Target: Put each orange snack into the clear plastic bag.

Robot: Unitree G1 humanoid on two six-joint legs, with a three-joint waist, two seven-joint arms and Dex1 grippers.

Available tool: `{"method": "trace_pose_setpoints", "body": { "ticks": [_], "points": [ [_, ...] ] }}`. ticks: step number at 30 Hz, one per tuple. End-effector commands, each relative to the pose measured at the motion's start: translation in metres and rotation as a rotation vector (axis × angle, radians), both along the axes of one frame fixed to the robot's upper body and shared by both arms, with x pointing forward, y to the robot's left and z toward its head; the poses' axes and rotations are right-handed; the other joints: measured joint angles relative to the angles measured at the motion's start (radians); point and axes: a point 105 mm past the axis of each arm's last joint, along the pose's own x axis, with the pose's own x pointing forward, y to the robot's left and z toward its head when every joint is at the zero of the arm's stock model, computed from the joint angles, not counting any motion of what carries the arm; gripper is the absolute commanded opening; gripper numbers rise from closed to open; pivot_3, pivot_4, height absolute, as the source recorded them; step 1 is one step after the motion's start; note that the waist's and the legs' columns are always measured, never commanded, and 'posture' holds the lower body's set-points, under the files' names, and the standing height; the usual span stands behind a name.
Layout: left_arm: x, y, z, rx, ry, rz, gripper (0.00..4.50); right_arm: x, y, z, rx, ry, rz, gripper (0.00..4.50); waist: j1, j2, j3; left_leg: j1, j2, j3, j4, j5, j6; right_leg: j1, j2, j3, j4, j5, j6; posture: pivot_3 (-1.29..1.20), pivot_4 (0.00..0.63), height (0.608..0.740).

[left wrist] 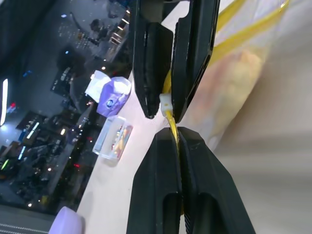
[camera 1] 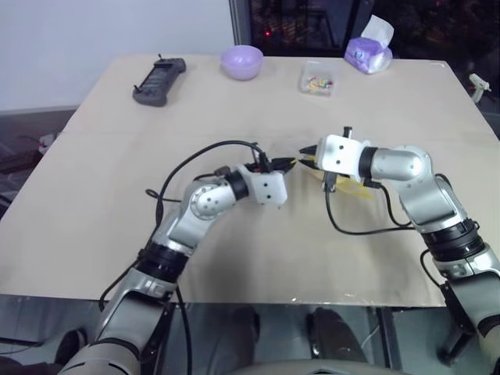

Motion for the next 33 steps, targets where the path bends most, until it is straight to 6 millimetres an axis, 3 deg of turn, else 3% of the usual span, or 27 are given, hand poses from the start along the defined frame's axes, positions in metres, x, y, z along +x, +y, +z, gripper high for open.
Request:
{"method": "trace_pose_setpoints", "body": {
  "ticks": [1,28,29,30,33],
  "points": [
    [-0.0062,-0.0042,0.0068,-0.009,-0.034,-0.028,0.00,-0.0048,0.0020,0.0172,0.030,-0.056,0.020,0.56,0.000,0.000,0.000,0.000,0.000,0.000,0.000,0.000,0.000,0.000,0.000,0.000,0.000,0.000,0.000,0.00,0.150,0.740],
    [-0.0059,-0.0075,0.0070,-0.012,-0.031,-0.038,0.00,-0.0108,0.0024,0.0130,-0.102,-0.162,0.089,0.56,0.000,0.000,0.000,0.000,0.000,0.000,0.000,0.000,0.000,0.000,0.000,0.000,0.000,0.000,0.000,0.00,0.150,0.740],
    [-0.0059,-0.0076,0.0070,-0.012,-0.031,-0.038,0.00,-0.0109,0.0023,0.0134,-0.101,-0.162,0.089,0.15,0.000,0.000,0.000,0.000,0.000,0.000,0.000,0.000,0.000,0.000,0.000,0.000,0.000,0.000,0.000,0.00,0.150,0.740],
    [-0.0059,-0.0077,0.0069,-0.011,-0.031,-0.039,0.00,-0.0109,0.0021,0.0136,-0.101,-0.163,0.089,0.03,0.000,0.000,0.000,0.000,0.000,0.000,0.000,0.000,0.000,0.000,0.000,0.000,0.000,0.000,0.000,0.00,0.150,0.740],
    [-0.0057,-0.0080,0.0070,-0.011,-0.031,-0.039,0.00,-0.0105,0.0014,0.0135,-0.105,-0.163,0.087,0.01,0.000,0.000,0.000,0.000,0.000,0.000,0.000,0.000,0.000,0.000,0.000,0.000,0.000,0.000,0.000,0.00,0.150,0.740]
  ]
}}
